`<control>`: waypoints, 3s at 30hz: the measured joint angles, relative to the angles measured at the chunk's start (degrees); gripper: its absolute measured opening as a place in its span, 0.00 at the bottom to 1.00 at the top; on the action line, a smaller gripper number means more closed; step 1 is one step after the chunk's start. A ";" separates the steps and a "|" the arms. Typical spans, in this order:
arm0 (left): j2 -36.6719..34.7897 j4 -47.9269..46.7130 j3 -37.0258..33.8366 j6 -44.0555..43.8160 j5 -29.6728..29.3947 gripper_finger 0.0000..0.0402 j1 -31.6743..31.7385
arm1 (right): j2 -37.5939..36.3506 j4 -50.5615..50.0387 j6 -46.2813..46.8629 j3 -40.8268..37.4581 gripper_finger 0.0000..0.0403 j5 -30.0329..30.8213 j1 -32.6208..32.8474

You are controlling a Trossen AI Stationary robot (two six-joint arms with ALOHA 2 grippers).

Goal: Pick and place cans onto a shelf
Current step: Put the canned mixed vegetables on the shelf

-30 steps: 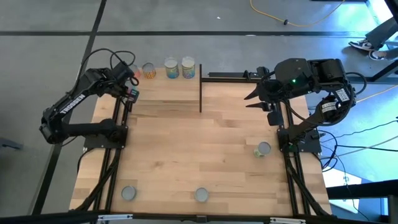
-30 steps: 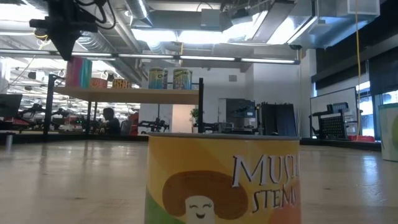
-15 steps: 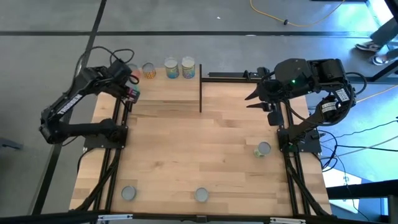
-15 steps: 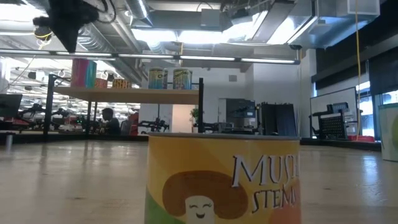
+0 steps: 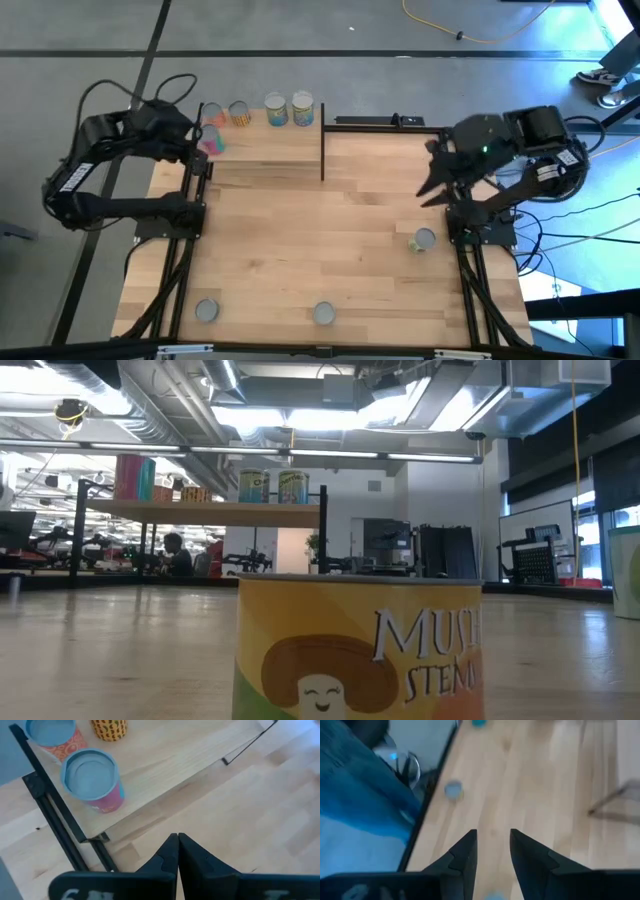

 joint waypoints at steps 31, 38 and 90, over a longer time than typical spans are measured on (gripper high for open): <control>-3.39 0.00 0.00 -1.40 0.43 0.00 -1.52 | -22.34 13.41 46.43 -71.75 0.29 8.62 2.54; -3.39 0.02 0.00 -2.88 0.43 0.00 -1.52 | -20.12 20.19 42.14 -74.99 0.29 8.74 2.52; -4.76 -2.19 -0.02 39.33 30.67 0.00 -1.52 | 3.41 10.98 30.21 -35.40 0.00 19.80 -2.68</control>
